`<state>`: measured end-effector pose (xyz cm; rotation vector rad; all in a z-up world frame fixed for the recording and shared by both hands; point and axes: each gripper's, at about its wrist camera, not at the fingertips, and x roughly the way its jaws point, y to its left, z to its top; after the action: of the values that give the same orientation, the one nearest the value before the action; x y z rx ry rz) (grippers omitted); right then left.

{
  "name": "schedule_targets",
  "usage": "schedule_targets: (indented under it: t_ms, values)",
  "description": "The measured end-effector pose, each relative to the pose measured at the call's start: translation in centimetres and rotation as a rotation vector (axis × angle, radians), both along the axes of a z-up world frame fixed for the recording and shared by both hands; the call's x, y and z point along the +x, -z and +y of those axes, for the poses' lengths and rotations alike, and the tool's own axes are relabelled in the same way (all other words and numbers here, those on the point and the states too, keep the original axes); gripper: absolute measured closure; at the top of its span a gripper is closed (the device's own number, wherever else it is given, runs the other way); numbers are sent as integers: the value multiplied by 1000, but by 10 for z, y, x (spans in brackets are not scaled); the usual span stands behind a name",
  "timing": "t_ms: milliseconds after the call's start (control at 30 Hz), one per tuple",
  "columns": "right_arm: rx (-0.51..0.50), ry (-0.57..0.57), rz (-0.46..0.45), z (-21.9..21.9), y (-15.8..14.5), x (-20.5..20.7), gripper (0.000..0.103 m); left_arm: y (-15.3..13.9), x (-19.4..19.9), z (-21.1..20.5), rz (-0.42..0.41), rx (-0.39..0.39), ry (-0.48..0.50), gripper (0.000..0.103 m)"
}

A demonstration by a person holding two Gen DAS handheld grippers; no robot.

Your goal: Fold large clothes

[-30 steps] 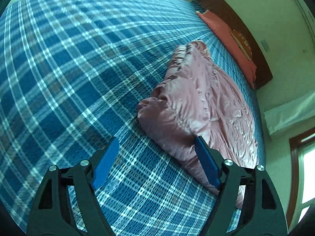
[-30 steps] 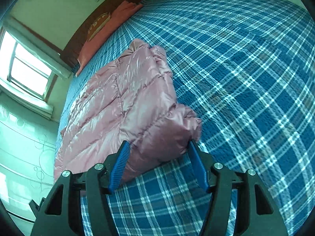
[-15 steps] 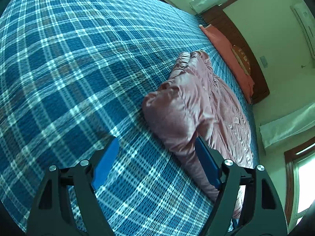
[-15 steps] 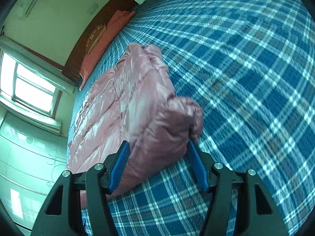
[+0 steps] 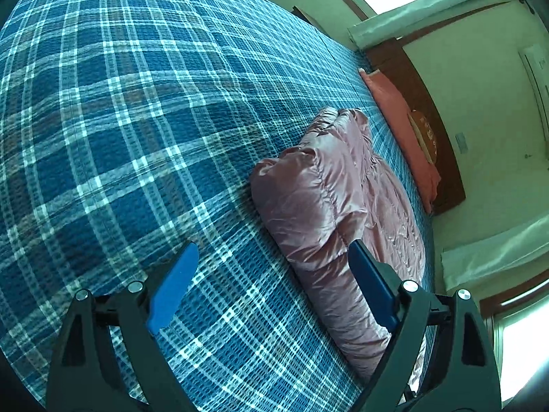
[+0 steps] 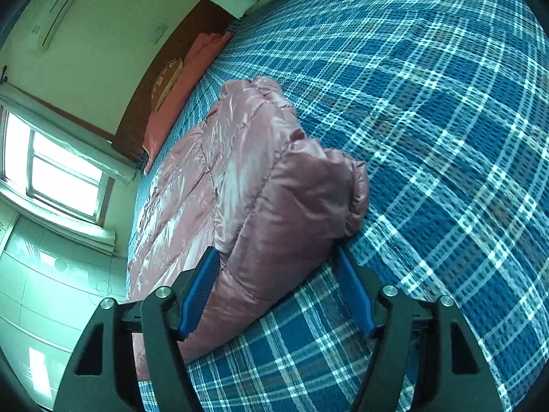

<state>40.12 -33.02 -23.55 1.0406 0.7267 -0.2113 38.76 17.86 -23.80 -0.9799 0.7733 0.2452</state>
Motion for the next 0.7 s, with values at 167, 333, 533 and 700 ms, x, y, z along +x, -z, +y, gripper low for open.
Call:
schedule_targets:
  t_ms: [167,333,533,700]
  values:
    - [75,70,-21,-14,6,11,35,5,28,7,19,-24,-31,16]
    - [40,82,-8,-11,7,17,48,6,39,4,3,-5,-42,54]
    - [37,33,-56,-10,2,15,78,0,48,-4,-21,40,34,89]
    - [11,-4,-75,-5,-12,-4,85,-12,30,-3,-35,40,65,93]
